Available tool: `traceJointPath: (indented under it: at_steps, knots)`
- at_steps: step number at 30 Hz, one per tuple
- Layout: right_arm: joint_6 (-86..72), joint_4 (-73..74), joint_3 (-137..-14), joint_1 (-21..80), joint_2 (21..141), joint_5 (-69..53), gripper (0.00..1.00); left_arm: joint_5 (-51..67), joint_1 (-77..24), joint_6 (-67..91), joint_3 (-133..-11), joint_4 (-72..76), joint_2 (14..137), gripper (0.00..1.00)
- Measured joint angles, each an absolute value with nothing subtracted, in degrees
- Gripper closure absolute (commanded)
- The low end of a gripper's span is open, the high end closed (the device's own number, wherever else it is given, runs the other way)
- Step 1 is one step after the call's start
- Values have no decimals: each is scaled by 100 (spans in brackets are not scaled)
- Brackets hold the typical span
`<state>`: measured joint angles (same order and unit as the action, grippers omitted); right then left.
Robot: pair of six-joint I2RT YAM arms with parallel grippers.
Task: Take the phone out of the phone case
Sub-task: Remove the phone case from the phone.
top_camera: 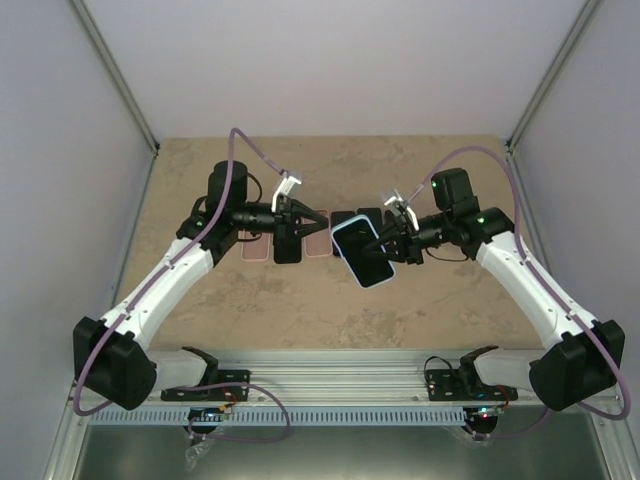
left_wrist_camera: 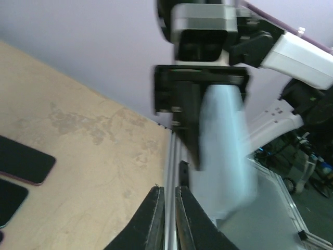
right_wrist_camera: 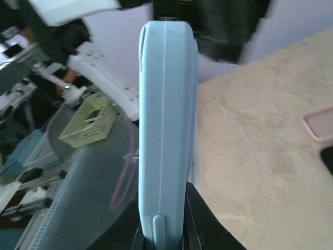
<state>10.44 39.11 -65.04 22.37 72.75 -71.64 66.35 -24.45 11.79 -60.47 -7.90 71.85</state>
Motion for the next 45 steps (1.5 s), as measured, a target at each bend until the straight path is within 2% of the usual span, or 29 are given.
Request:
traceJointPath:
  at_steps: [5, 6, 8, 9, 18, 30, 45]
  knots:
    - [1470, 4160, -6506, 2346, 7022, -7931, 100, 6309, -2340, 1186, -5994, -770, 7290, 95]
    - [1518, 4191, -6508, 2349, 6984, -7999, 100, 6276, -2340, 1188, -5983, -770, 7310, 90]
    - [1562, 4226, -6508, 2349, 6936, -8077, 99, 6267, -2340, 1170, -5977, -766, 7334, 71]
    - [1538, 4217, -6508, 2349, 6936, -8077, 99, 6287, -2340, 1216, -5970, -766, 7336, 65]
    - [360, 3190, -6506, 2134, 6989, -7526, 100, 6600, -2375, 1330, -5841, -615, 7295, 58]
    - [-156, 2657, -6108, 2134, 7024, -6954, 99, 6976, -2469, 1686, -5977, -292, 7290, 56]
    - [-38, 2665, -6045, 2202, 7022, -7008, 99, 6772, -2488, 1730, -6038, -237, 7290, 73]
